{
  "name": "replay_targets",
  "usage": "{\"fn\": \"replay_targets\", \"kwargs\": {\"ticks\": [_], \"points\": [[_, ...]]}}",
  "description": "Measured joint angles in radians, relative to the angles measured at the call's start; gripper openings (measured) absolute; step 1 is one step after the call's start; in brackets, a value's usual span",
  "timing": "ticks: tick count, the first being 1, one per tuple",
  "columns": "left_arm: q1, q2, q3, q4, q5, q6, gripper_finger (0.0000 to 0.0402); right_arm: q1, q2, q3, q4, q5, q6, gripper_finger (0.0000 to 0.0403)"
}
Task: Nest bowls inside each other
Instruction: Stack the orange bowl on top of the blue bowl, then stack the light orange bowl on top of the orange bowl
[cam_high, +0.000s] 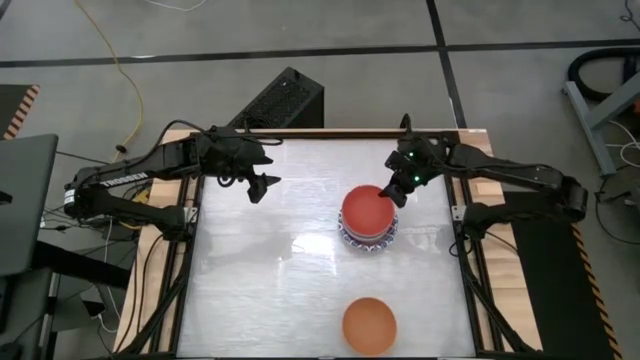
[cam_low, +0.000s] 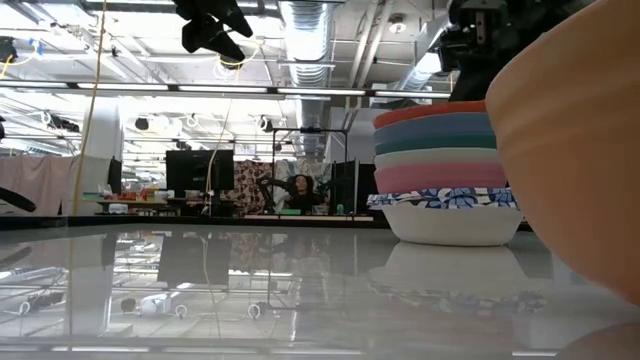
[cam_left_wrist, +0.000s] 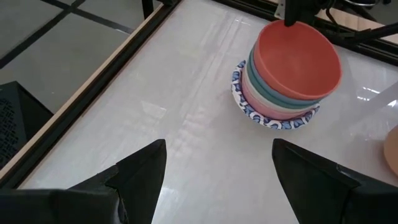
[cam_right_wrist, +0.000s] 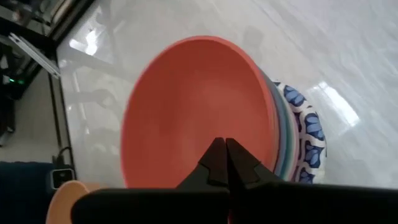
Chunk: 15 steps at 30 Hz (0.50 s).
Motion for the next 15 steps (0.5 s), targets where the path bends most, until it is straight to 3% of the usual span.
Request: {"fn": "replay_targets", "kwargs": {"ticks": [9, 15], "points": [[0.000, 0.000, 0.000, 0.000, 0.000, 0.000, 0.0281, 0.000, 0.035, 0.000, 0.008, 0.001, -0.018, 0.0003], [0.000, 0.000, 0.000, 0.000, -0.034, 0.000, 0.0281, 0.004, -0.046, 0.001, 0.067, 0.001, 0.032, 0.0021]]}}
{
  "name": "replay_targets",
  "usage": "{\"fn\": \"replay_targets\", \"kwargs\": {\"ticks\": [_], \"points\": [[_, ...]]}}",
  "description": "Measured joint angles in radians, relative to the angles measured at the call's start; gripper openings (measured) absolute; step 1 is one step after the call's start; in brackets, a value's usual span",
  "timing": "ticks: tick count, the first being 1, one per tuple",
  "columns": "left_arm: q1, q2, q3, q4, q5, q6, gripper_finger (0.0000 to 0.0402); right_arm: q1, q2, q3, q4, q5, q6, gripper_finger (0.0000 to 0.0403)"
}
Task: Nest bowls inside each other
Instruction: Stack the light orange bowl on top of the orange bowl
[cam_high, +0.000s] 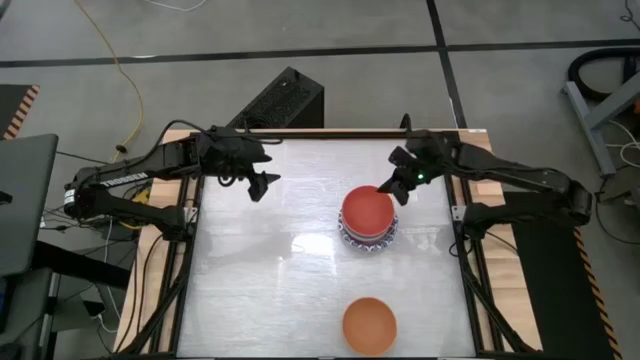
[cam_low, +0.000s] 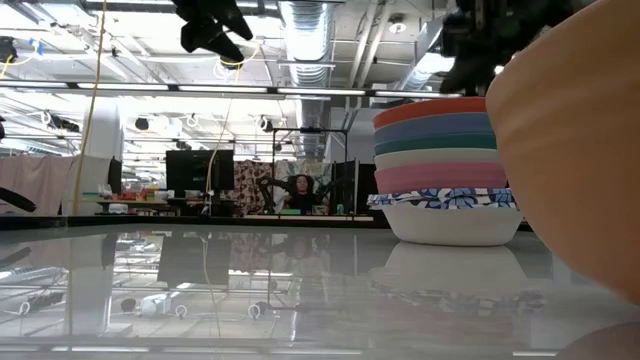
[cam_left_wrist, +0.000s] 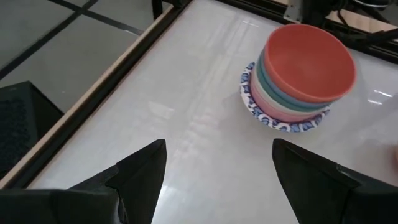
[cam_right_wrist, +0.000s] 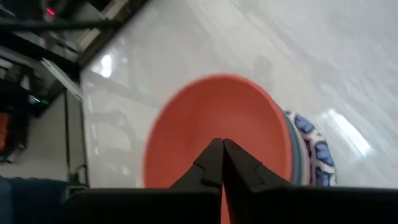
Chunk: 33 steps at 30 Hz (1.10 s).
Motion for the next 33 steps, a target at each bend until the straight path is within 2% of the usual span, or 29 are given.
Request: {"fn": "replay_targets", "kwargs": {"ticks": [6, 12, 14, 21, 29, 33], "points": [[0.000, 0.000, 0.000, 0.000, 0.015, 0.000, 0.0281, 0.052, -0.115, 0.001, 0.003, -0.018, 0.105, 0.0035], [0.000, 0.000, 0.000, 0.000, 0.053, 0.004, 0.0281, 0.216, -0.177, 0.001, -0.073, -0.022, 0.276, 0.0036], [0.000, 0.000, 0.000, 0.000, 0.052, 0.007, 0.0281, 0.286, -0.177, 0.001, -0.115, 0.013, 0.336, 0.0037], [0.000, 0.000, 0.000, -0.001, 0.078, 0.002, 0.0281, 0.540, -0.126, 0.001, -0.160, 0.156, 0.484, 0.0037], [0.000, 0.000, 0.000, -0.002, 0.102, -0.005, 0.0281, 0.732, -0.037, 0.001, -0.157, 0.296, 0.627, 0.0037], [0.000, 0.000, 0.000, -0.006, 0.127, -0.011, 0.0281, 0.801, 0.024, 0.001, -0.156, 0.320, 0.660, 0.0037]]}}
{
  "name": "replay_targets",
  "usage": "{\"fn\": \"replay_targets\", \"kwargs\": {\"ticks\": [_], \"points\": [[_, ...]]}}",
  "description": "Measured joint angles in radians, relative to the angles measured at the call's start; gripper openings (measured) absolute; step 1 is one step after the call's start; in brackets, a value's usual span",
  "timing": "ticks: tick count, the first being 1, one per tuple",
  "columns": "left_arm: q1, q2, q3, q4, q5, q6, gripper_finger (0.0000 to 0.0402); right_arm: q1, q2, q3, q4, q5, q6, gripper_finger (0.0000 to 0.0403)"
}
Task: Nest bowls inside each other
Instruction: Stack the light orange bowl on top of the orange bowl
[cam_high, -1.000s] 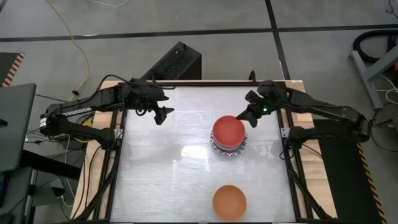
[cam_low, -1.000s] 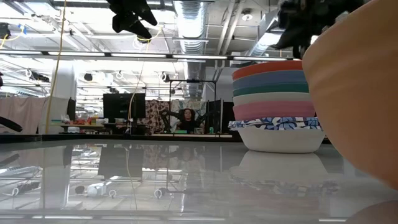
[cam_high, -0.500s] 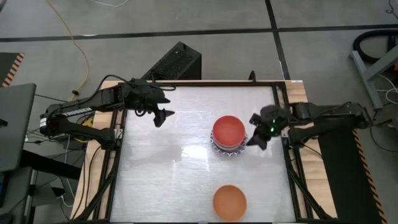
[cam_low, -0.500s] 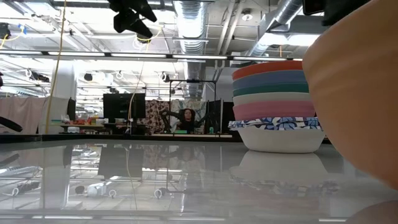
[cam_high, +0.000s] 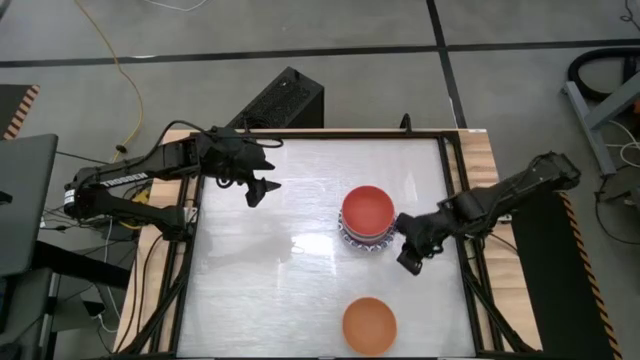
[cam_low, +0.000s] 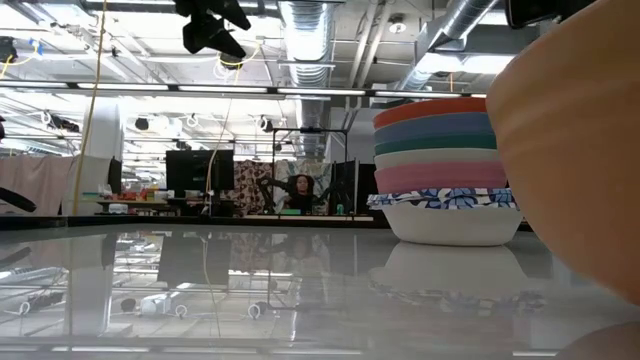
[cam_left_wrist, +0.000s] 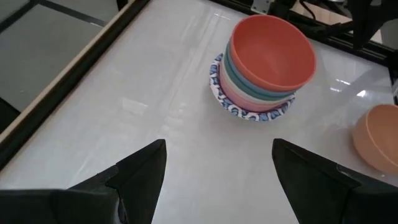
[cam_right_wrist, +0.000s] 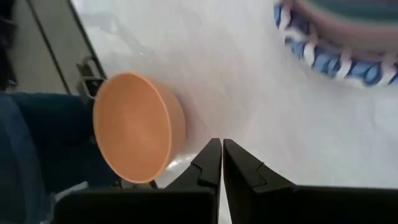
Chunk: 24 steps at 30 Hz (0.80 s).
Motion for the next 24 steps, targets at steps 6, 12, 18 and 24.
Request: {"fn": "replay_targets", "kwargs": {"ticks": [6, 12, 18, 24], "points": [[0.000, 0.000, 0.000, -0.023, 0.000, 0.000, 0.0281, 0.065, 0.106, 0.000, 0.007, 0.021, 0.076, 0.0039], [0.000, 0.000, 0.000, -0.047, 0.004, 0.001, 0.0281, 0.131, 0.197, 0.000, 0.128, 0.020, 0.144, 0.0084], [0.000, 0.000, 0.000, -0.057, 0.004, 0.019, 0.0281, 0.173, 0.273, 0.000, 0.185, 0.023, 0.223, 0.0160], [0.000, 0.000, 0.000, -0.057, -0.005, 0.045, 0.0281, 0.198, 0.342, 0.000, 0.240, 0.022, 0.266, 0.0197]]}}
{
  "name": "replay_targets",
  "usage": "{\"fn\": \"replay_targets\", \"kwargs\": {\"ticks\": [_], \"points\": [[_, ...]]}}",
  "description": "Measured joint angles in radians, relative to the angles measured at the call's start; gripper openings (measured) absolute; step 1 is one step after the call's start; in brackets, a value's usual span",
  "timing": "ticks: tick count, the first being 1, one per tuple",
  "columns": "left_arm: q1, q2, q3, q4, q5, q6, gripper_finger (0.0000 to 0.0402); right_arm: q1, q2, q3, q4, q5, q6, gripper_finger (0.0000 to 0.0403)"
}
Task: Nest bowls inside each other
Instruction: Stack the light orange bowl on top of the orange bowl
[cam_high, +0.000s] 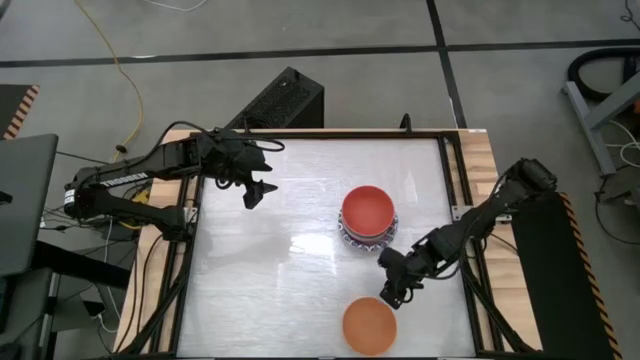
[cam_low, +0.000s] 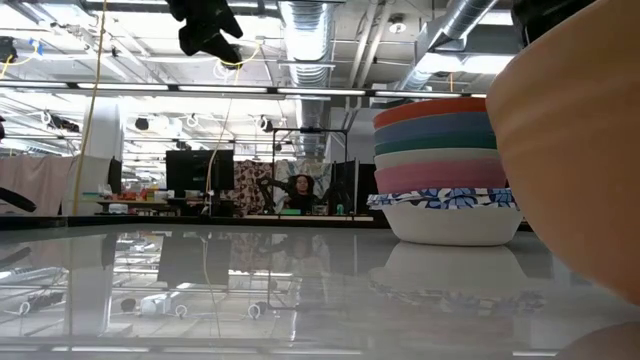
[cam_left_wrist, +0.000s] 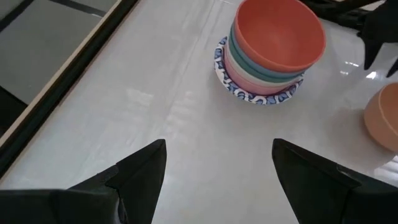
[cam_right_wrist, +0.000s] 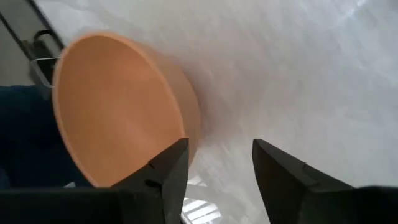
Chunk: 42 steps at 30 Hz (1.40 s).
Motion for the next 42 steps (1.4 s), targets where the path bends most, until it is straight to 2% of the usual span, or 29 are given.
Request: {"fn": "replay_targets", "kwargs": {"ticks": [17, 29, 33, 39, 42], "points": [[0.000, 0.033, 0.000, -0.018, 0.000, 0.019, 0.0281, 0.021, 0.047, 0.000, 0.100, 0.029, -0.036, 0.0192], [0.000, 0.042, 0.000, -0.022, -0.002, 0.014, 0.0281, 0.055, 0.186, 0.000, 0.112, 0.028, -0.032, 0.0189], [0.000, 0.042, 0.000, -0.022, -0.002, 0.012, 0.0281, 0.054, 0.208, 0.000, 0.113, 0.019, -0.026, 0.0152], [0.000, 0.042, 0.000, -0.021, -0.025, 0.008, 0.0281, 0.053, 0.205, 0.000, 0.103, 0.010, -0.026, 0.0025], [0.000, 0.042, 0.000, -0.020, -0.036, 0.012, 0.0281, 0.051, 0.204, 0.000, 0.103, 0.004, -0.014, 0.0015]]}}
